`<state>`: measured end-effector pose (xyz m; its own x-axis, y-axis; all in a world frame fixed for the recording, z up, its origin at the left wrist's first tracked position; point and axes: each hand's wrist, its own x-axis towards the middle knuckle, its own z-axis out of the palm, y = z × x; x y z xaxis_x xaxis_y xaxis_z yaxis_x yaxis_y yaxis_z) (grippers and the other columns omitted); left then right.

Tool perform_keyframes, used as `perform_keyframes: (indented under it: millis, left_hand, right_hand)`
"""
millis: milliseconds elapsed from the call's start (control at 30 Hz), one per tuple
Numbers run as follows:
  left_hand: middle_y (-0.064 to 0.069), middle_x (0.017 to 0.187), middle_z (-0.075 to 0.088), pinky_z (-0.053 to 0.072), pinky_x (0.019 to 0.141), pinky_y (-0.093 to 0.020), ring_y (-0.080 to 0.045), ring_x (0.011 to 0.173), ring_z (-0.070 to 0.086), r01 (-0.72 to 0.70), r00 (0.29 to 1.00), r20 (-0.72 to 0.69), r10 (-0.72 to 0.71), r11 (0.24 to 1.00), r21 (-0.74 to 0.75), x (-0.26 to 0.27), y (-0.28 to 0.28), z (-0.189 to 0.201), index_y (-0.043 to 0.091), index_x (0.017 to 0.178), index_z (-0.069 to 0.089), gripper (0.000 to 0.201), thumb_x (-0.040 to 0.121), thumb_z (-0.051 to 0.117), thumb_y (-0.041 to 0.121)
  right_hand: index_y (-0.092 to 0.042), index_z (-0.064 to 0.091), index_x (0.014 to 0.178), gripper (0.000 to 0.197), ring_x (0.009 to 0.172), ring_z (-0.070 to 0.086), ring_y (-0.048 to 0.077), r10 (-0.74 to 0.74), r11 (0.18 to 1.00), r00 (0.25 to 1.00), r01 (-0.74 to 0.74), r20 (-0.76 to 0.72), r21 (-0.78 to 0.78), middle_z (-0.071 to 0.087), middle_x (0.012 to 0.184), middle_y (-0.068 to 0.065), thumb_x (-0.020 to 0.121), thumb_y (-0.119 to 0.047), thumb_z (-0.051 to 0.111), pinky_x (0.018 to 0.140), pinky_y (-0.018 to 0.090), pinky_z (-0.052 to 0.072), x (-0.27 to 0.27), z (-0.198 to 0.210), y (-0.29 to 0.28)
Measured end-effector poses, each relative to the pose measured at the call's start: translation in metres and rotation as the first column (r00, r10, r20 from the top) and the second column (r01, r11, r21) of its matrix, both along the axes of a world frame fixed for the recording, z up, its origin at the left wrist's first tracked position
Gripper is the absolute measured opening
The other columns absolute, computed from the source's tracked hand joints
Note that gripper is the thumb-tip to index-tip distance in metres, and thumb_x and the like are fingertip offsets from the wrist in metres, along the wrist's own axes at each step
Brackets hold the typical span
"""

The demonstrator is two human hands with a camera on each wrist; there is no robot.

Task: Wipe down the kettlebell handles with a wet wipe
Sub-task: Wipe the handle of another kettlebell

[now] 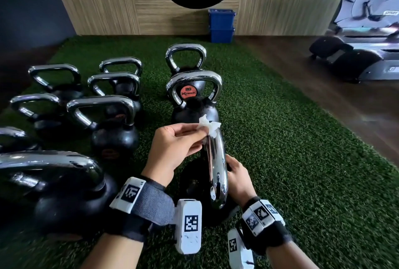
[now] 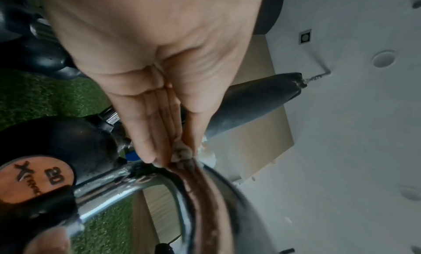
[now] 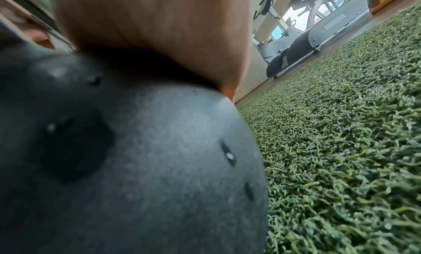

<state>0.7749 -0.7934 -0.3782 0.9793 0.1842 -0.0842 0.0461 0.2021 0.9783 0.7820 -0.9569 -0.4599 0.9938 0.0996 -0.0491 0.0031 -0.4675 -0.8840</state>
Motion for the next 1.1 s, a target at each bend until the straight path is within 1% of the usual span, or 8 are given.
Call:
perform_keyframes:
  millis: [233, 367, 467, 533, 667, 800, 900, 1100]
  left_hand:
    - [-0.011, 0.087, 0.08, 0.061, 0.067, -0.022, -0.015, 0.075, 0.076, 0.276, 0.961, -0.046, -0.272, 0.952, 0.134, -0.034, 0.018, 0.009, 0.013, 0.087, 0.083, 0.041, 0.052, 0.09, 0.033]
    - [-0.014, 0.089, 0.08, 0.063, 0.07, -0.023, -0.017, 0.076, 0.076, 0.221, 0.975, 0.012, -0.224, 0.967, 0.128, -0.047, 0.013, 0.0, 0.01, 0.085, 0.082, 0.035, 0.055, 0.089, 0.026]
    - [-0.017, 0.088, 0.079, 0.062, 0.067, -0.024, -0.018, 0.072, 0.077, 0.309, 0.951, -0.039, -0.308, 0.951, 0.03, -0.06, 0.016, -0.008, 0.006, 0.085, 0.081, 0.031, 0.057, 0.089, 0.016]
    - [-0.013, 0.088, 0.08, 0.06, 0.07, -0.021, -0.019, 0.076, 0.078, 0.355, 0.932, 0.013, -0.361, 0.922, 0.152, -0.065, 0.021, -0.012, 0.011, 0.088, 0.082, 0.03, 0.061, 0.09, 0.019]
    - [-0.006, 0.091, 0.081, 0.06, 0.075, -0.021, -0.021, 0.084, 0.079, 0.309, 0.929, 0.114, -0.352, 0.907, 0.286, -0.072, 0.022, -0.022, 0.018, 0.094, 0.083, 0.032, 0.064, 0.091, 0.024]
    - [0.0, 0.098, 0.081, 0.06, 0.08, -0.022, -0.018, 0.092, 0.078, 0.361, 0.896, 0.128, -0.425, 0.865, 0.348, -0.084, 0.024, -0.04, 0.025, 0.099, 0.082, 0.031, 0.069, 0.09, 0.027]
    - [0.007, 0.102, 0.08, 0.061, 0.082, -0.024, -0.013, 0.095, 0.077, 0.297, 0.898, 0.174, -0.403, 0.849, 0.436, -0.09, 0.024, -0.049, 0.029, 0.104, 0.081, 0.031, 0.075, 0.088, 0.039]
    - [0.012, 0.101, 0.08, 0.059, 0.088, -0.023, -0.009, 0.098, 0.076, 0.165, 0.921, 0.237, -0.31, 0.86, 0.482, -0.094, 0.019, -0.072, 0.034, 0.102, 0.081, 0.027, 0.076, 0.085, 0.041]
  right_hand:
    - [-0.023, 0.07, 0.122, 0.034, 0.107, 0.066, 0.016, -0.026, 1.0, 1.0, 0.026, -0.004, 0.0, 0.072, 0.115, 0.0, 0.092, -0.038, 0.066, 0.098, 0.037, 0.051, 0.004, -0.007, 0.0]
    - [-0.024, 0.07, 0.122, 0.042, 0.106, 0.066, 0.017, -0.028, 1.0, 1.0, 0.027, -0.007, -0.012, 0.072, 0.116, 0.002, 0.086, -0.045, 0.064, 0.097, 0.036, 0.051, 0.003, -0.006, 0.001]
    - [-0.023, 0.069, 0.124, 0.034, 0.108, 0.066, 0.017, -0.035, 0.999, 0.999, 0.035, -0.028, 0.016, 0.072, 0.118, 0.001, 0.092, -0.033, 0.068, 0.099, 0.04, 0.051, 0.002, -0.005, 0.0]
    - [-0.023, 0.069, 0.125, 0.034, 0.108, 0.066, 0.017, -0.039, 0.999, 0.999, 0.039, -0.038, 0.01, 0.072, 0.118, 0.001, 0.092, -0.032, 0.068, 0.099, 0.041, 0.051, 0.002, -0.005, 0.001]
    - [-0.024, 0.068, 0.125, 0.037, 0.11, 0.065, 0.017, -0.035, 0.999, 0.999, 0.035, -0.037, -0.002, 0.071, 0.121, 0.002, 0.09, -0.035, 0.067, 0.1, 0.04, 0.051, 0.001, -0.002, 0.001]
    - [-0.026, 0.069, 0.123, 0.056, 0.106, 0.065, 0.015, -0.027, 1.0, 1.0, 0.026, -0.013, -0.006, 0.072, 0.117, 0.0, 0.075, -0.05, 0.054, 0.097, 0.035, 0.052, -0.002, 0.001, 0.001]
    - [-0.024, 0.071, 0.121, 0.057, 0.104, 0.066, 0.015, -0.03, 1.0, 0.999, 0.03, -0.02, 0.006, 0.073, 0.115, -0.001, 0.074, -0.052, 0.053, 0.096, 0.036, 0.052, -0.003, 0.002, 0.001]
    - [-0.021, 0.071, 0.117, 0.053, 0.102, 0.069, 0.019, -0.042, 0.999, 0.998, 0.043, -0.036, 0.02, 0.074, 0.111, 0.001, 0.074, -0.048, 0.055, 0.094, 0.041, 0.055, -0.005, 0.003, 0.001]
